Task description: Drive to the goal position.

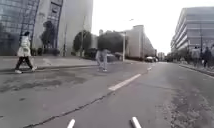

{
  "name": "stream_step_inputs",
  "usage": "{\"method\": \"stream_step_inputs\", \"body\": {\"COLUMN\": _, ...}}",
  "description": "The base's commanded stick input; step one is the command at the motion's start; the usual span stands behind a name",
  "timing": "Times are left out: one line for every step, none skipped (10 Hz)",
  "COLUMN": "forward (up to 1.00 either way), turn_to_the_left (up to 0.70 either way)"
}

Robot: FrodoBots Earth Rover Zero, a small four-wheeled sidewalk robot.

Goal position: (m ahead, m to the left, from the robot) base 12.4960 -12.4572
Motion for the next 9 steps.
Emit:
{"method": "stream_step_inputs", "body": {"forward": 0.70, "turn_to_the_left": 0.00}}
{"method": "stream_step_inputs", "body": {"forward": 0.70, "turn_to_the_left": 0.00}}
{"method": "stream_step_inputs", "body": {"forward": 0.70, "turn_to_the_left": 0.00}}
{"method": "stream_step_inputs", "body": {"forward": 0.70, "turn_to_the_left": 0.00}}
{"method": "stream_step_inputs", "body": {"forward": 0.70, "turn_to_the_left": 0.00}}
{"method": "stream_step_inputs", "body": {"forward": 0.70, "turn_to_the_left": 0.00}}
{"method": "stream_step_inputs", "body": {"forward": 0.70, "turn_to_the_left": 0.00}}
{"method": "stream_step_inputs", "body": {"forward": 0.70, "turn_to_the_left": 0.00}}
{"method": "stream_step_inputs", "body": {"forward": 0.70, "turn_to_the_left": 0.00}}
